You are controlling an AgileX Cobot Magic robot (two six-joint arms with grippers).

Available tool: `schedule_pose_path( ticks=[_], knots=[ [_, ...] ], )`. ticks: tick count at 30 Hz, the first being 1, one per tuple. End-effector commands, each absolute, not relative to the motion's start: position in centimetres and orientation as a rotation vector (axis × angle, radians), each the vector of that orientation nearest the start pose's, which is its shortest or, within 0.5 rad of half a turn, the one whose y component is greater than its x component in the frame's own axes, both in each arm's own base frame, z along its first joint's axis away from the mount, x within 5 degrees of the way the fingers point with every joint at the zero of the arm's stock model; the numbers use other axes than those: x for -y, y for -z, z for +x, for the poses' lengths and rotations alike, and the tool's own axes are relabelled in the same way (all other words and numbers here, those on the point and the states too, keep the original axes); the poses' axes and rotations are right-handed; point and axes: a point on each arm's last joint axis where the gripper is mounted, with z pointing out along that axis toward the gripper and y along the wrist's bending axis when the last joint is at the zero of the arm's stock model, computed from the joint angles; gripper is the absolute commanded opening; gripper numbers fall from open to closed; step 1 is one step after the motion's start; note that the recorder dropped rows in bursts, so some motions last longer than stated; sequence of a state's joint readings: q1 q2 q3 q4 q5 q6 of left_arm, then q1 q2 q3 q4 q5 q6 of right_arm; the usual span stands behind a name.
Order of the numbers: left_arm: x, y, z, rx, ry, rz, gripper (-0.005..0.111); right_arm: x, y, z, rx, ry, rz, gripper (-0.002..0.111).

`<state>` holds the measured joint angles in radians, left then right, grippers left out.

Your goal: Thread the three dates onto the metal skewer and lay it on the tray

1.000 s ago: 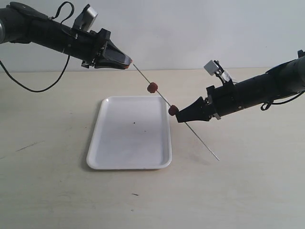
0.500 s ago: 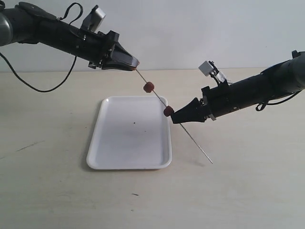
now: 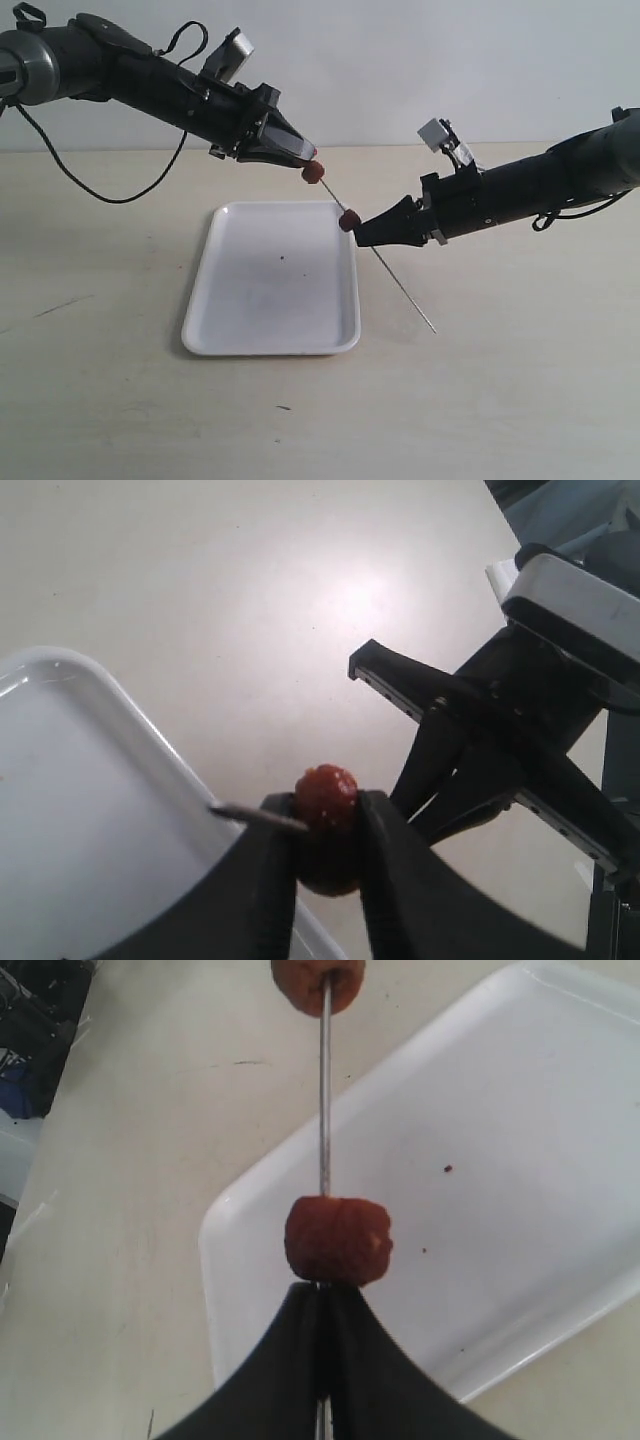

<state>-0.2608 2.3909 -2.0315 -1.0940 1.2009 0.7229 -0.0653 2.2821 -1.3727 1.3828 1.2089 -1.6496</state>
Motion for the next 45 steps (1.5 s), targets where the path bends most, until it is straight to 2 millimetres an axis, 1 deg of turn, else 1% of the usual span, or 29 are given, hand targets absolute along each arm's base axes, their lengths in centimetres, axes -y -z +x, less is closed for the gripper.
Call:
schedule_pose_path(
  ticks=[1,5,7,10,12,19,22,26,29,31,32,33,35,37,38,41,45],
  knots=[
    [20.6,-19.7,46.2,-2.384,1.362,0.77,0.023,-5.8,-11.9,41.9,-2.032,-1.285,-0.736,0.0],
    [20.6,-19.7,46.2,-2.383,1.361,0.772,0.024,-5.8,-11.9,41.9,-2.032,-1.285,-0.736,0.0],
    [20.6,-19.7,46.2,-2.383,1.361,0.772,0.03,-5.8,-11.9,41.9,-2.032,-1.285,-0.736,0.0],
    [20.6,-19.7,46.2,-2.383,1.361,0.772,0.045,-5.8,-11.9,41.9,-2.032,-1.285,-0.736,0.0],
    [20.5,-19.7,46.2,-2.381,1.359,0.773,0.051,-5.8,-11.9,41.9,-2.032,-1.285,-0.736,0.0],
    [20.1,-20.5,46.3,-2.356,1.352,0.774,0.053,-5.8,-11.9,41.9,-2.032,-1.285,-0.736,0.0],
    [19.2,-21.8,46.5,-2.292,1.356,0.769,0.053,-5.8,-11.9,41.9,-2.032,-1.285,-0.736,0.0],
    [16.7,-24.4,47.3,-2.177,1.387,0.69,0.053,-5.8,-11.9,41.9,-2.038,-1.289,-0.728,0.0],
    [14.9,-26.3,47.4,-2.145,1.355,0.663,0.052,-5.8,-11.9,41.9,-2.045,-1.299,-0.708,0.0],
    [13.9,-27.2,47.3,-2.144,1.312,0.667,0.052,-5.8,-12.0,42.0,-2.062,-1.325,-0.655,0.0],
    [13.6,-27.4,47.2,-2.151,1.285,0.677,0.049,-5.8,-12.1,42.1,-2.066,-1.337,-0.628,0.0],
    [13.2,-27.7,47.1,-2.159,1.255,0.685,0.043,-5.8,-12.1,42.1,-2.083,-1.357,-0.59,0.0],
    [12.9,-28.2,46.8,-2.182,1.205,0.705,0.027,-5.8,-12.1,42.1,-2.135,-1.41,-0.495,0.0],
    [12.7,-28.4,46.4,-2.191,1.189,0.718,0.004,-6.0,-12.0,42.0,-2.18,-1.444,-0.45,0.0],
    [12.7,-28.6,46.1,-2.178,1.188,0.734,0.0,-6.1,-11.8,41.9,-2.224,-1.433,-0.429,0.0],
    [12.8,-29.1,45.3,-2.116,1.19,0.787,0.0,-7.1,-11.1,42.0,-2.329,-1.386,-0.373,0.0],
    [12.9,-29.5,44.0,-2.055,1.218,0.816,0.0,-8.7,-10.9,41.7,-2.398,-1.413,-0.318,0.0]
  ],
)
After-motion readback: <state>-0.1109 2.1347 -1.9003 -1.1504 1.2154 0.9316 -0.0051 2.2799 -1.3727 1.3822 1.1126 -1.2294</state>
